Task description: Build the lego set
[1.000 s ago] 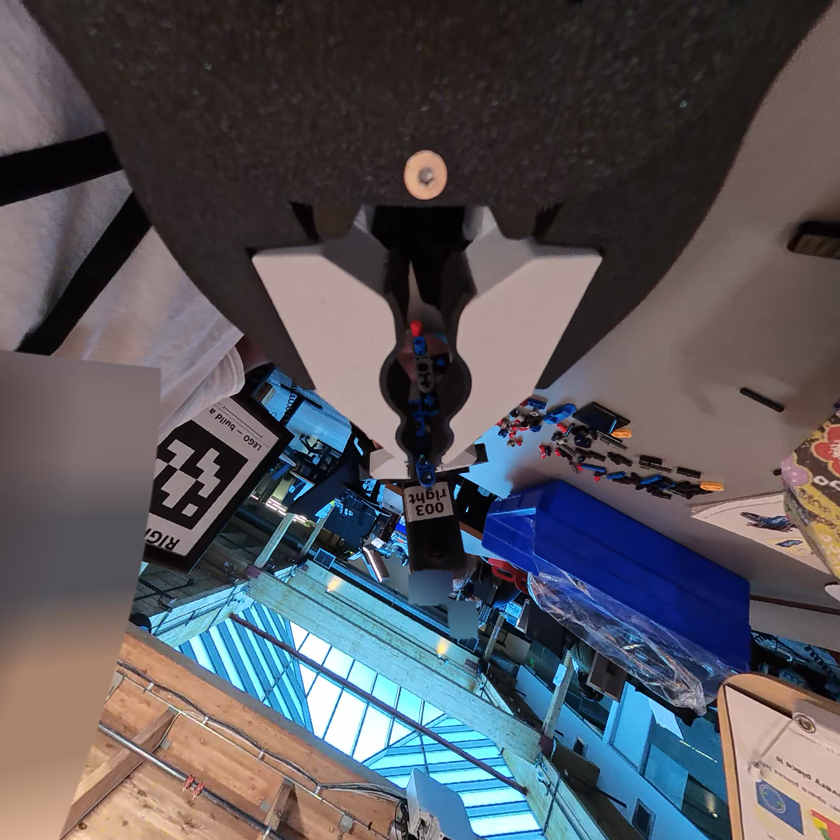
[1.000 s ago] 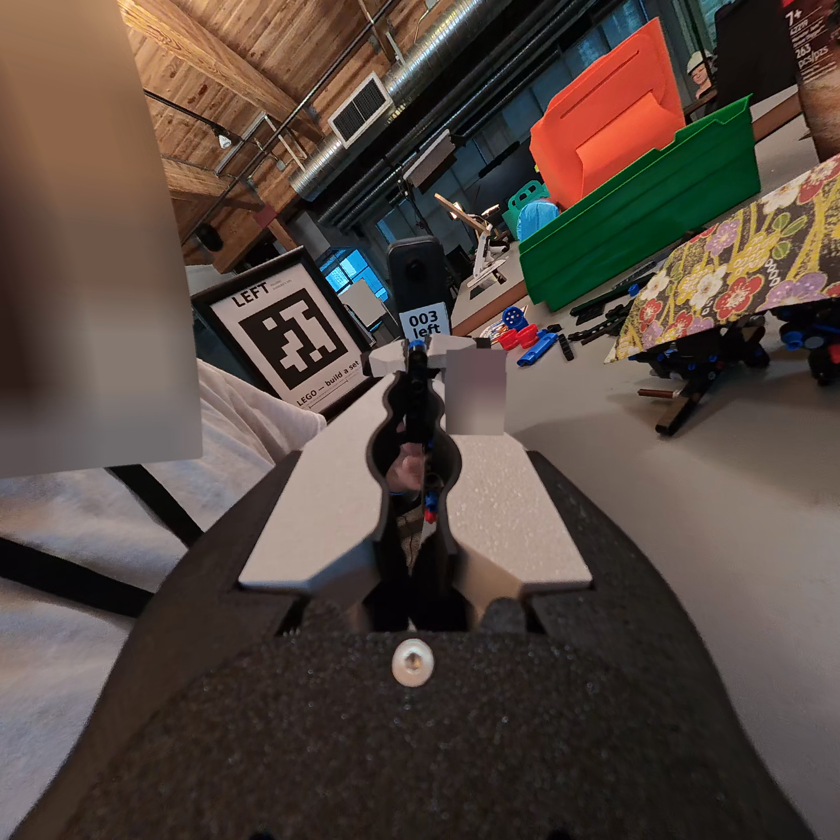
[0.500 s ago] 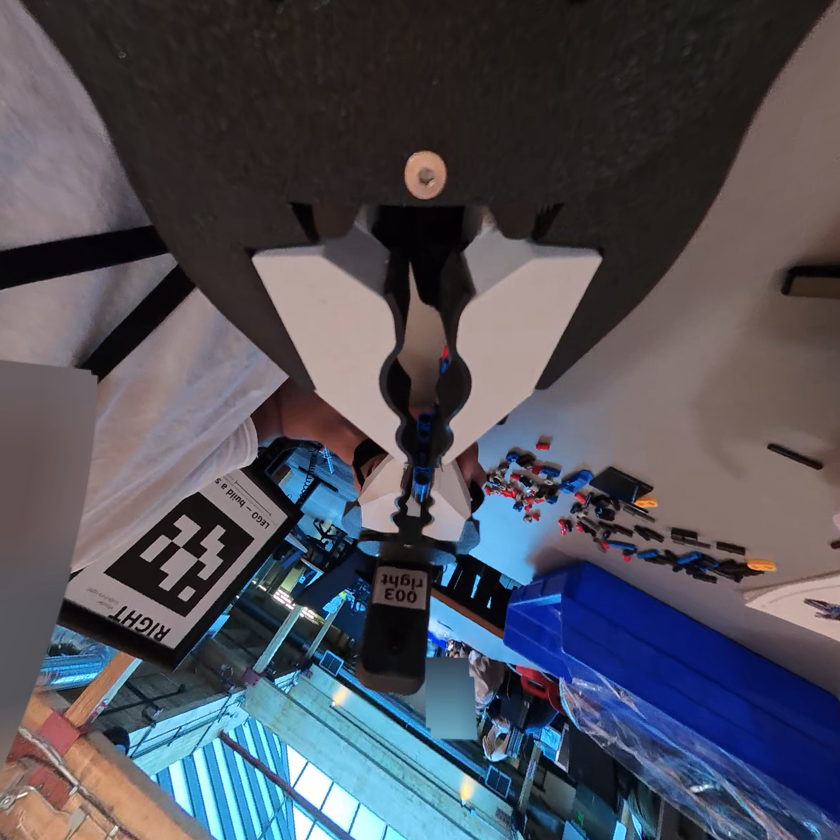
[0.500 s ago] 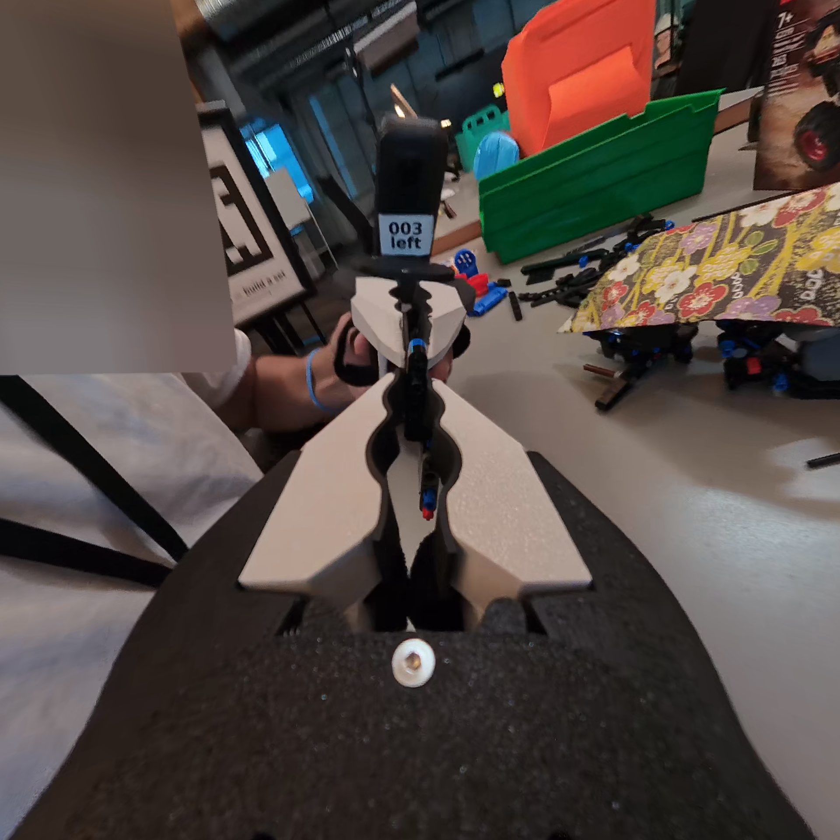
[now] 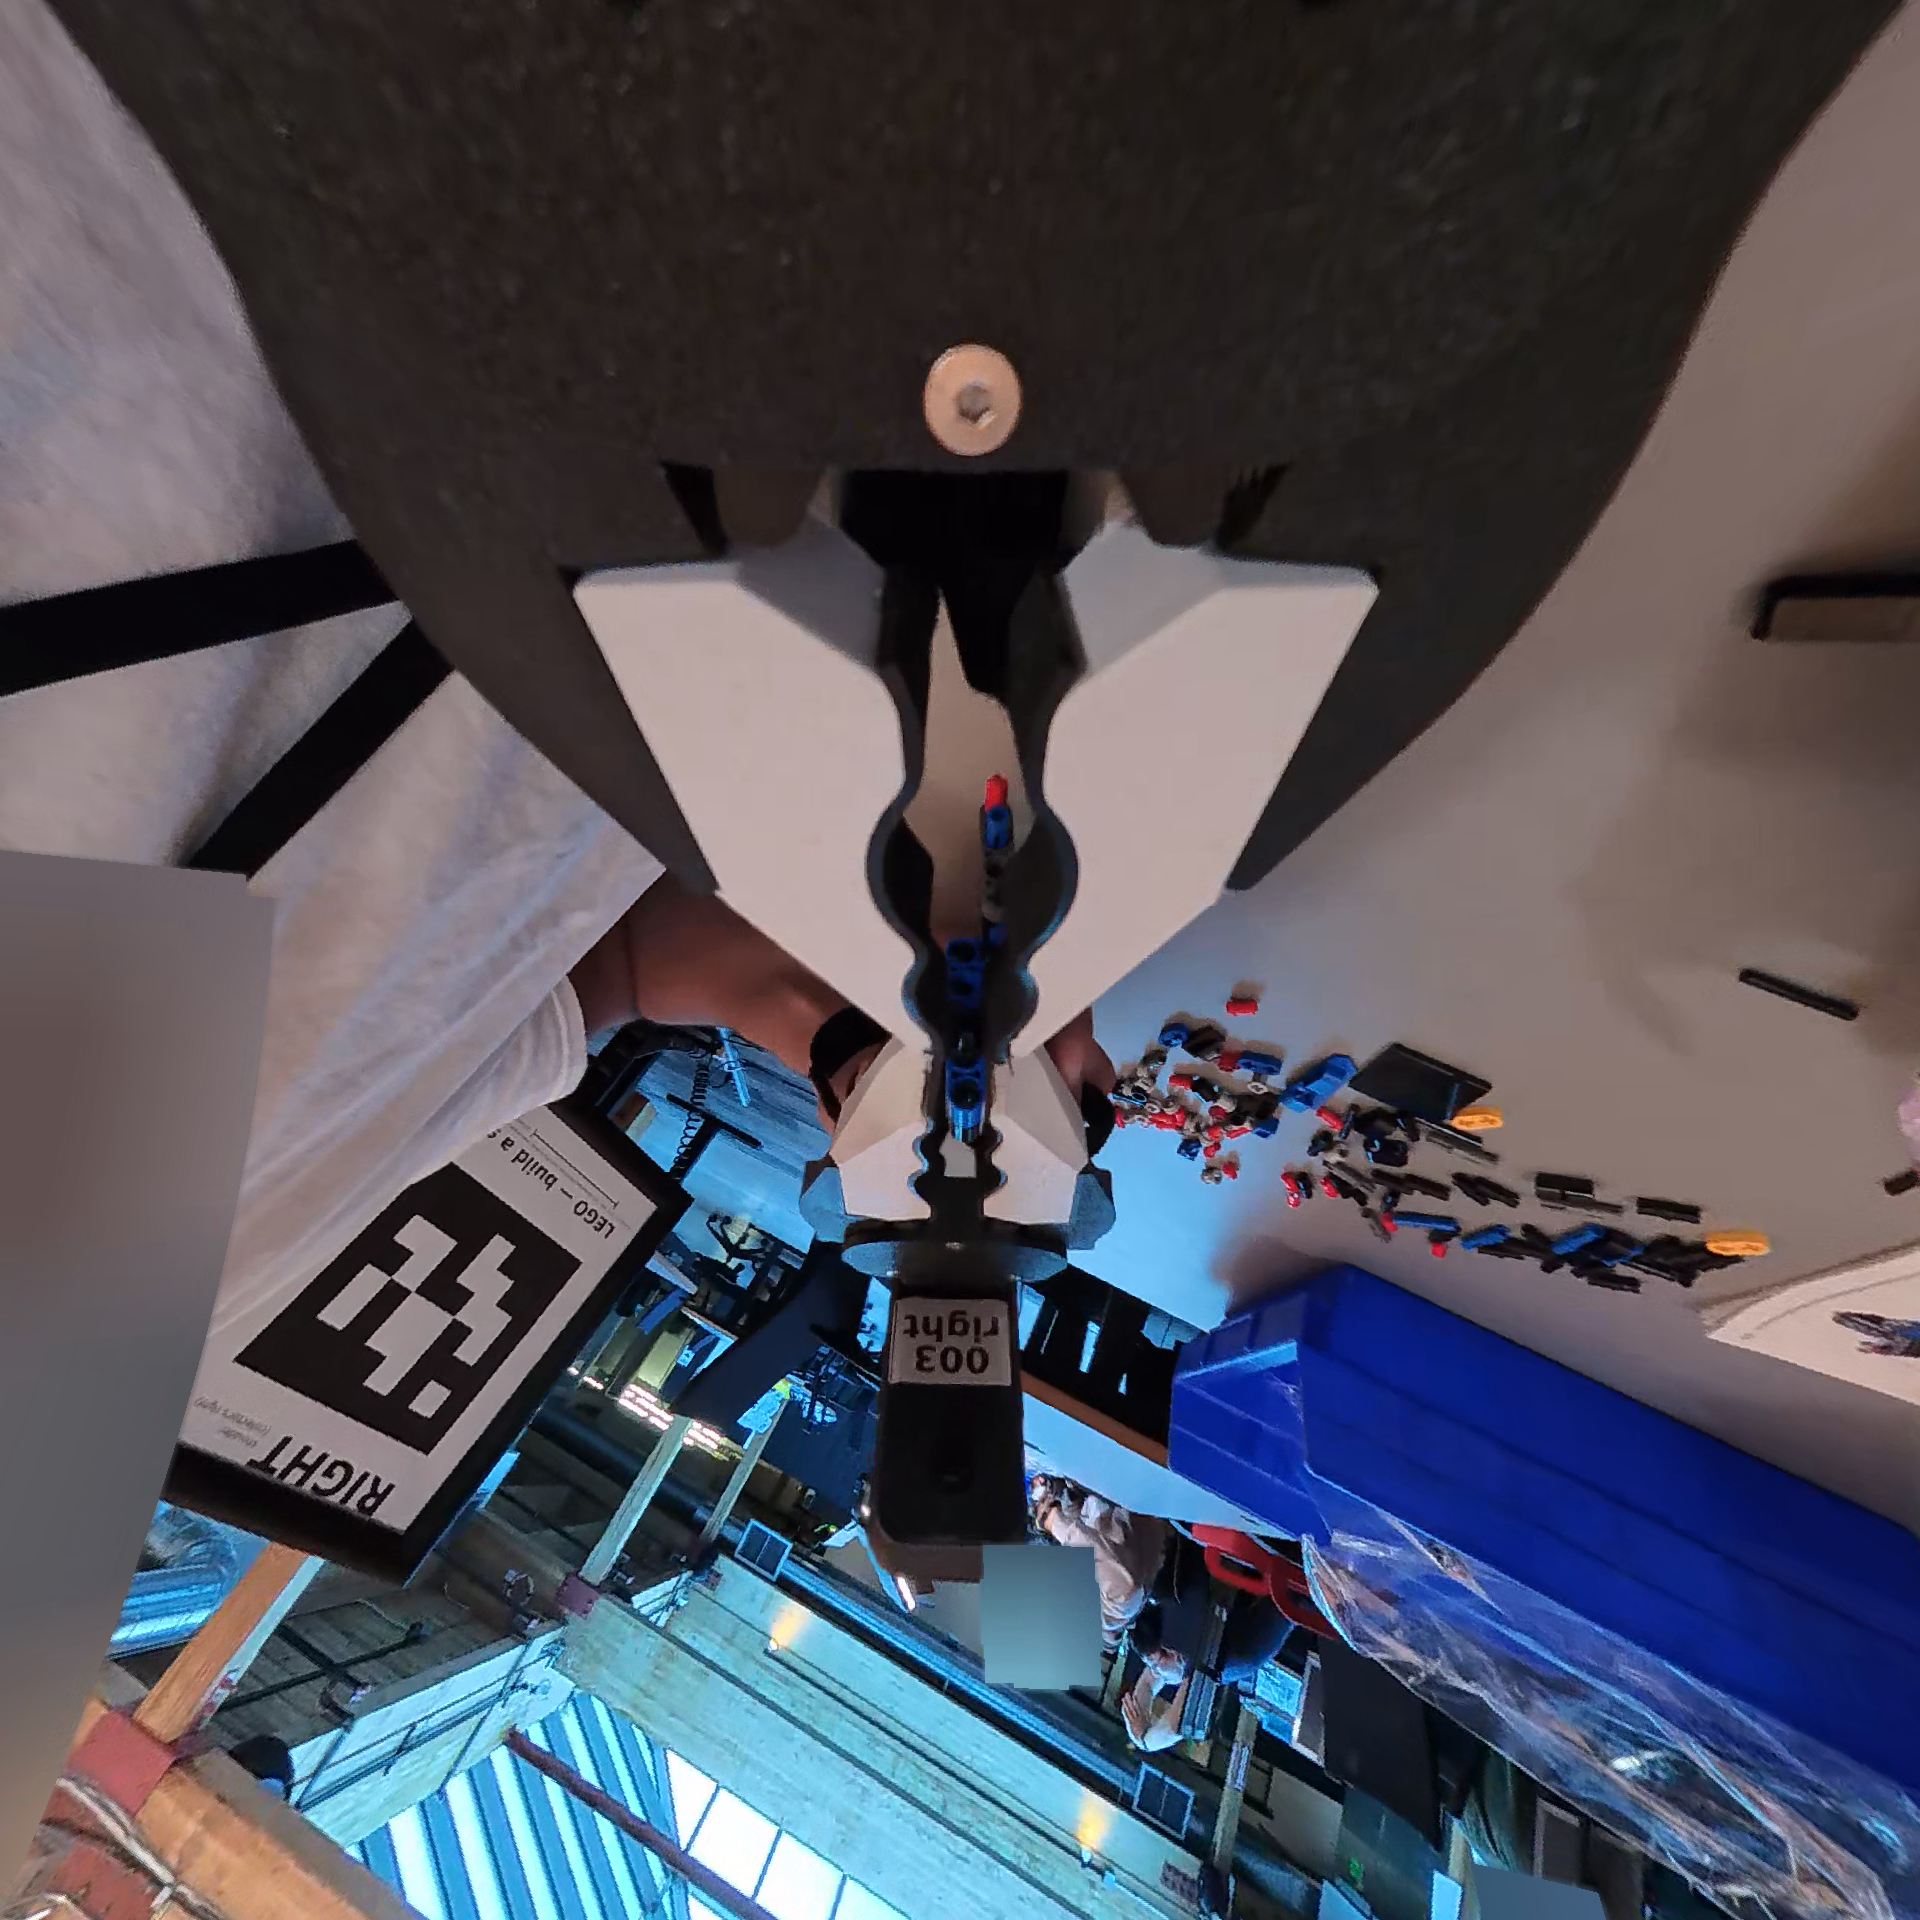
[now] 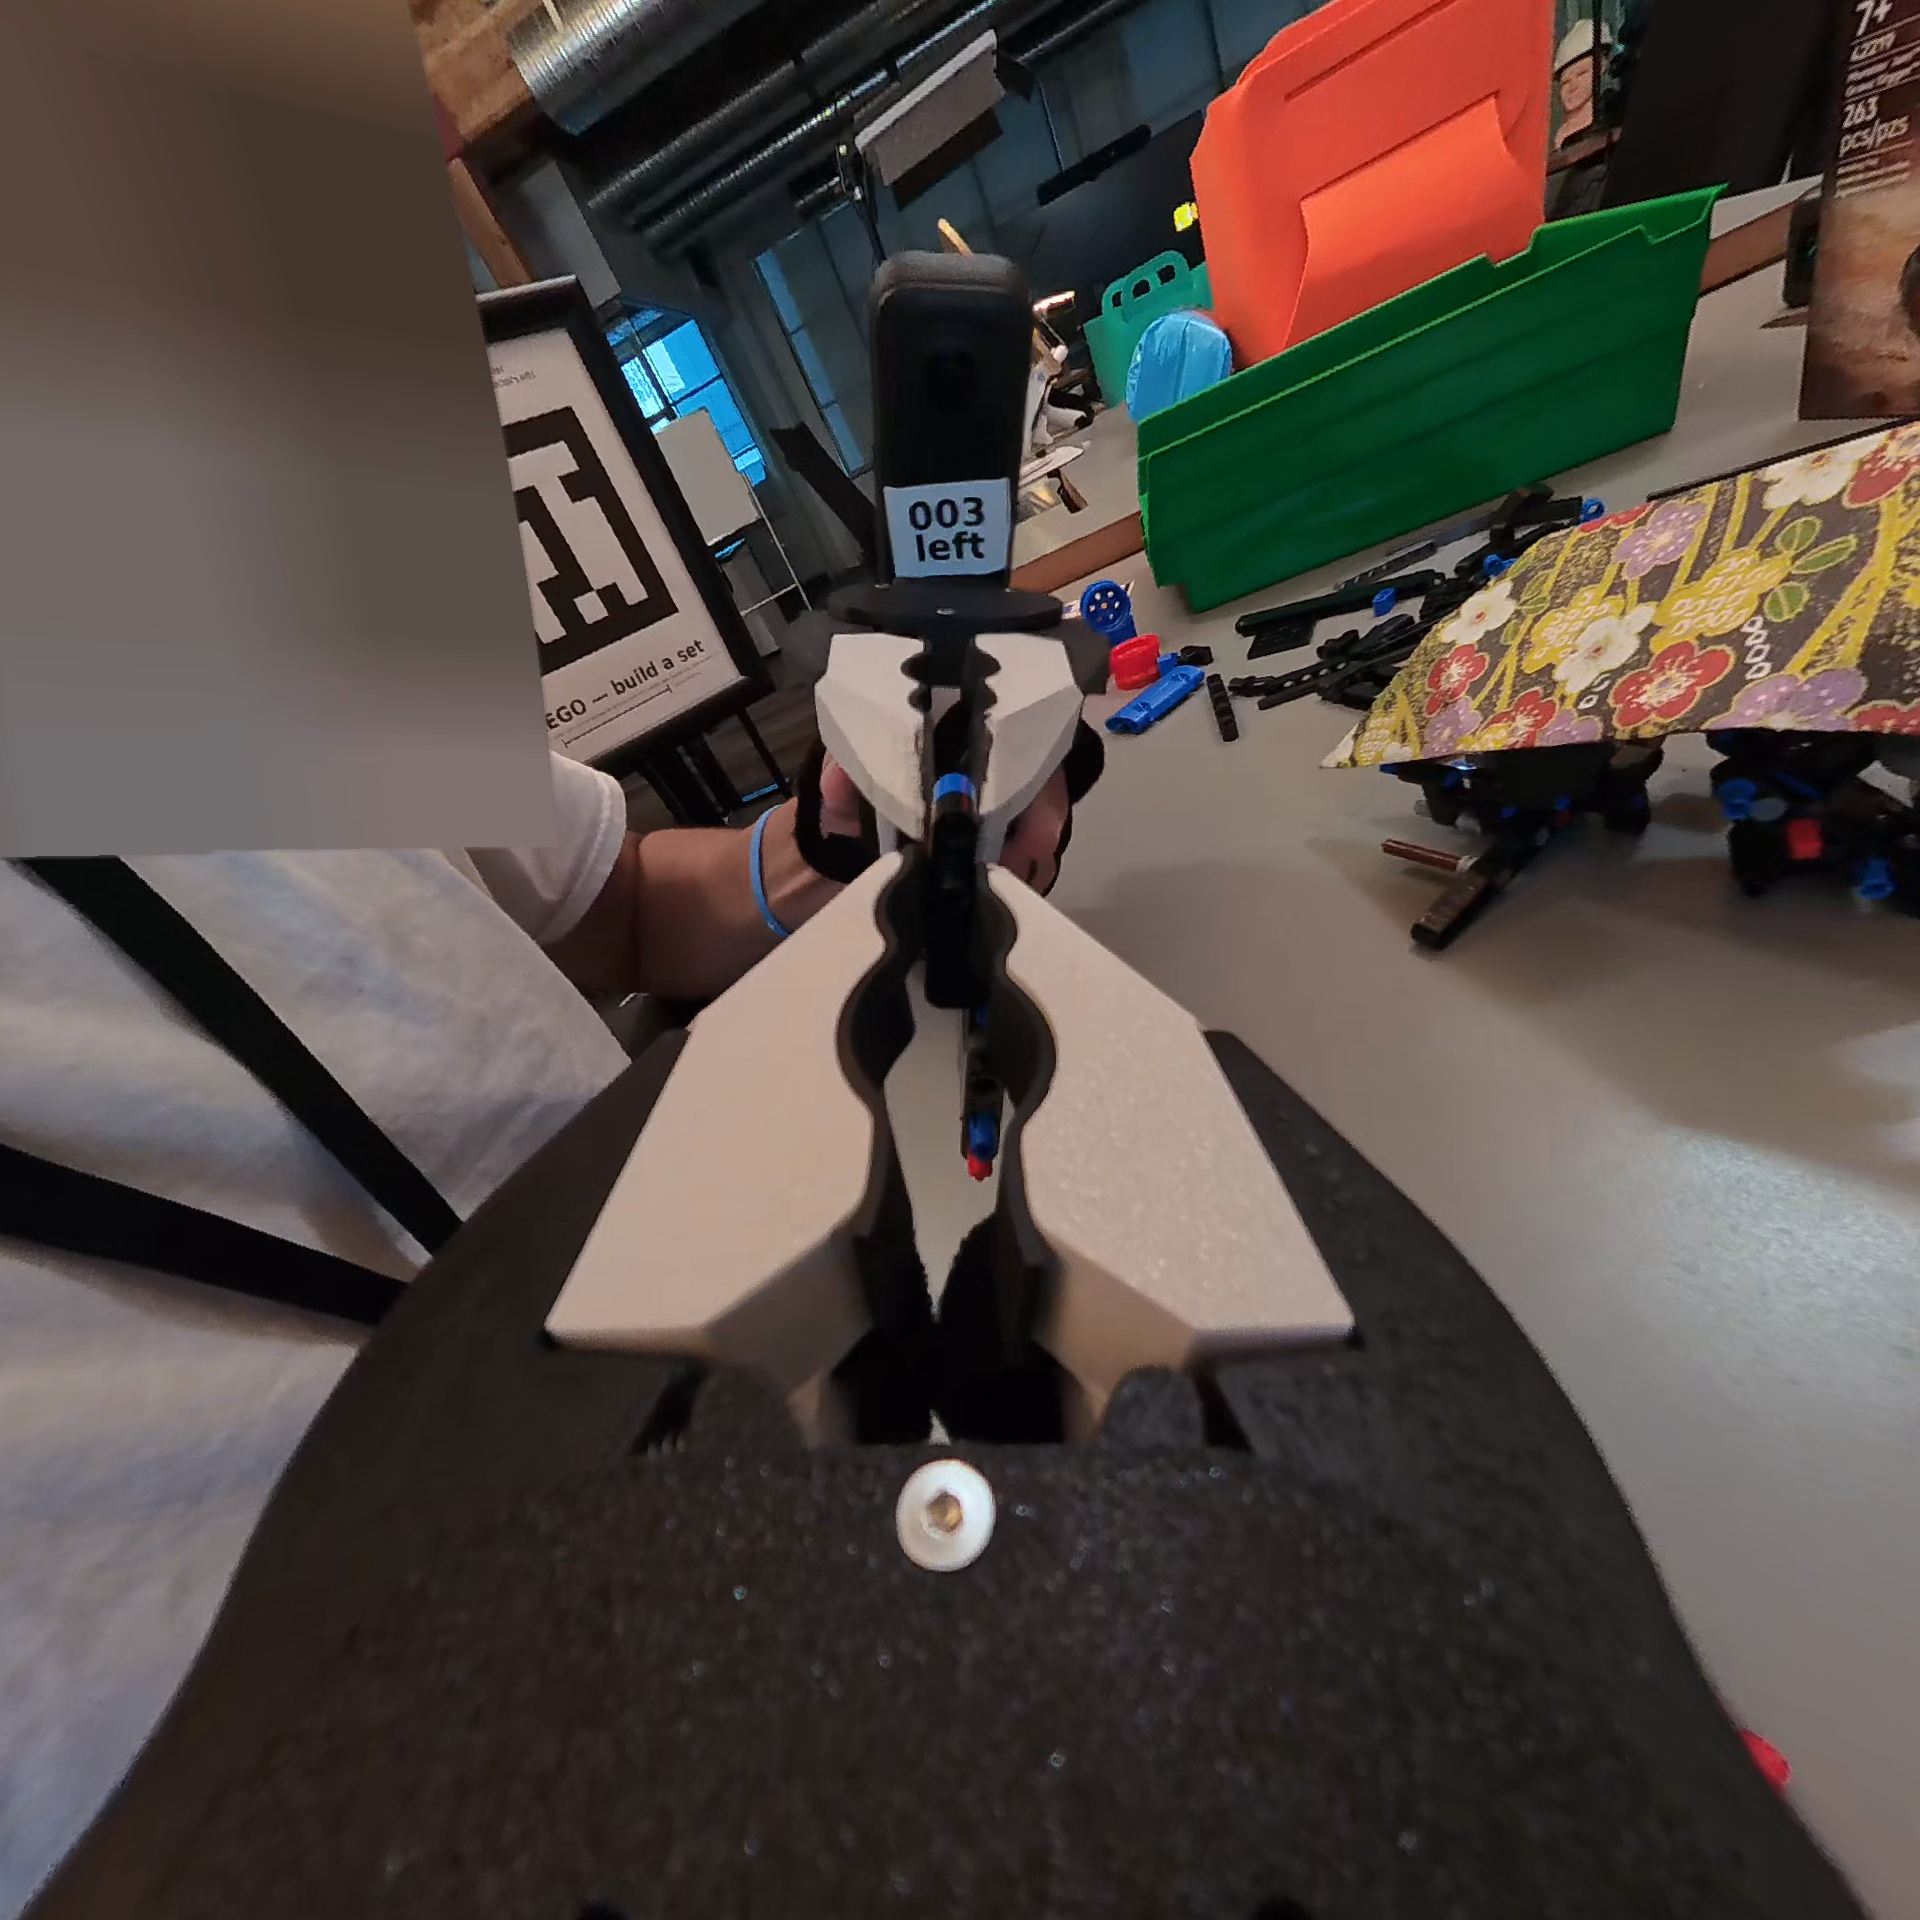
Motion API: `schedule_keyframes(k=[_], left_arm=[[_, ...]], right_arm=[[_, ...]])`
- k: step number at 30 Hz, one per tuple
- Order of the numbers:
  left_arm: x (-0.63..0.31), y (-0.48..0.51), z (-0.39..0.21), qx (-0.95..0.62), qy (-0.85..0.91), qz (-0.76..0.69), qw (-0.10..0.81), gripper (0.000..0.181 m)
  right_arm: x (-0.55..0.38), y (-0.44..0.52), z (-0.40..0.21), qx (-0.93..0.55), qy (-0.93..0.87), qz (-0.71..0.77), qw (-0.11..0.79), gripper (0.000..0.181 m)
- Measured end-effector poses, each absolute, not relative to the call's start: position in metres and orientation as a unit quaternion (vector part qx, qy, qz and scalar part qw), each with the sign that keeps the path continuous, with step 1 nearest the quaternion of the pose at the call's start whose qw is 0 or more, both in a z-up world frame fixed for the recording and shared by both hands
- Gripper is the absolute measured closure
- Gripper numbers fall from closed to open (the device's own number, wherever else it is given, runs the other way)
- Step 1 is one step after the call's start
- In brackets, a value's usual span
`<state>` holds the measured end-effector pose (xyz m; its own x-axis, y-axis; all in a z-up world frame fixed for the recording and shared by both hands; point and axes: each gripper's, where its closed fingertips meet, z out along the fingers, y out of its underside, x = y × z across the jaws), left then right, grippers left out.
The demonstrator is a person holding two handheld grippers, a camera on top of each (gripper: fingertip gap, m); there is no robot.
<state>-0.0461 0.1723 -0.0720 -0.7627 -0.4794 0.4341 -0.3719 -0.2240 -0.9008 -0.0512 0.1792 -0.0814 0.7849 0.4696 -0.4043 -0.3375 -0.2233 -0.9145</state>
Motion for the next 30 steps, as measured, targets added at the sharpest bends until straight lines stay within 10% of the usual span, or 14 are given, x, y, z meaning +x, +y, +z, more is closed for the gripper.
schedule_keyframes(k=[30], left_arm=[[-0.044,0.182,-0.074,-0.349,0.617,-0.702,0.06,0.18]], right_arm=[[-0.046,0.181,-0.085,-0.708,-0.012,0.358,0.609,0.168]])
